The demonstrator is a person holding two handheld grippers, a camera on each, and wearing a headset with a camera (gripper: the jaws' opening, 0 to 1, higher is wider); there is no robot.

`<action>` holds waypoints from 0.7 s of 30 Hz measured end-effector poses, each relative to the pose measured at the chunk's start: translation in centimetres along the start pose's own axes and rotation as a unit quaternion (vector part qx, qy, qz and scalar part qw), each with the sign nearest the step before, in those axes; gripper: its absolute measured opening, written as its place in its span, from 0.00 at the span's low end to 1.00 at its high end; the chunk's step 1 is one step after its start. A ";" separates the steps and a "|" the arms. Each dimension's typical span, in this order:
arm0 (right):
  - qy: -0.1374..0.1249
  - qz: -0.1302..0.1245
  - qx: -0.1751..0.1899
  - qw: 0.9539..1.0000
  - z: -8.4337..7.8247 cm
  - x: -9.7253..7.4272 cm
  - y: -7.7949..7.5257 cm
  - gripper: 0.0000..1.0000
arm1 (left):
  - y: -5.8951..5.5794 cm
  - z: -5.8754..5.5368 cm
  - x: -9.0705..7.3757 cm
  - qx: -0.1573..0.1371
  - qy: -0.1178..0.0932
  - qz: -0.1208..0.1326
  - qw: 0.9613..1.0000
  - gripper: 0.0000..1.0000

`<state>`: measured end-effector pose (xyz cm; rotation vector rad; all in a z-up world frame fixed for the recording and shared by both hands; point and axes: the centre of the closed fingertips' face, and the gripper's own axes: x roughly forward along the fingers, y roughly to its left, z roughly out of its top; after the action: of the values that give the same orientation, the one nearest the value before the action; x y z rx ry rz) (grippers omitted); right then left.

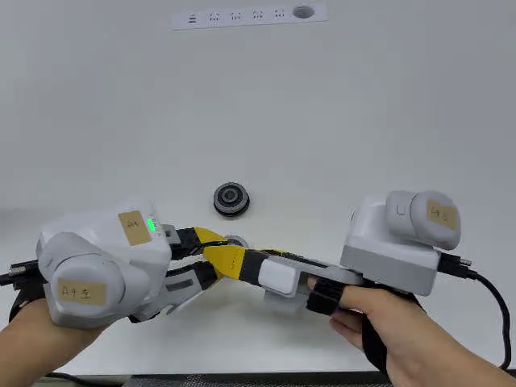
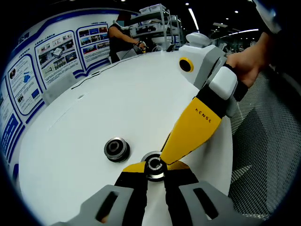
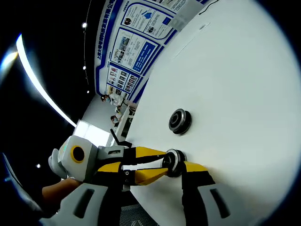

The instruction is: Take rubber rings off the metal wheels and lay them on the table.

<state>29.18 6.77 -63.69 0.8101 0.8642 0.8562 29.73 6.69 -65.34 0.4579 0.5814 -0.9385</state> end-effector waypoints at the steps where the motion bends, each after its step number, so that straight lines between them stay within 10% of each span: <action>1: -0.001 0.001 -0.004 1.000 0.0 0.0 0.0 0.50 | 0.0 0.0 0.0 0.000 0.000 0.000 1.000 0.13; 21: 0.006 0.006 0.017 1.000 -0.6 -0.3 -0.4 0.43 | 0.0 0.0 0.0 0.000 0.000 -0.002 1.000 0.13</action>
<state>28.64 6.55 -64.20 0.8414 0.8858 0.8602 29.71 6.70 -65.31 0.4564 0.5820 -0.9416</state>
